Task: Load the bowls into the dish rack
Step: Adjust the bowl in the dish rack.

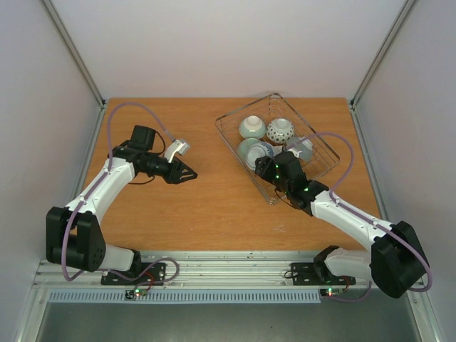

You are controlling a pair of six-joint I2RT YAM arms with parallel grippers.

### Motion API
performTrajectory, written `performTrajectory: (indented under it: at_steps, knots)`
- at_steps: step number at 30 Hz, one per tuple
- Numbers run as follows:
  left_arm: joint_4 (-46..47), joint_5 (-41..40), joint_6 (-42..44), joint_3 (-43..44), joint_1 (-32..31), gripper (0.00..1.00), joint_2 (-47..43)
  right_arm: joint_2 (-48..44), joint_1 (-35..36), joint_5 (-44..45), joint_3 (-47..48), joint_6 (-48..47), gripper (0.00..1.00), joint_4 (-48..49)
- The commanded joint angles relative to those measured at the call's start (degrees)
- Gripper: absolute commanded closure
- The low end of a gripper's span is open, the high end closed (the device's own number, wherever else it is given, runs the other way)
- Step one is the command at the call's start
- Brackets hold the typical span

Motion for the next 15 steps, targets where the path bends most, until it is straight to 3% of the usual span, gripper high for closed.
performTrajectory:
  at_steps: [1,15]
  knots:
    - [1.56,0.58,0.32,0.35,0.0,0.65,-0.18,-1.66,-0.1,-0.87,1.91,-1.71,0.65,-1.49]
    - [1.52,0.59,0.31,0.35,0.0,0.64,-0.25,3.95,-0.16,-4.04,4.35,-6.77,0.64,-6.27]
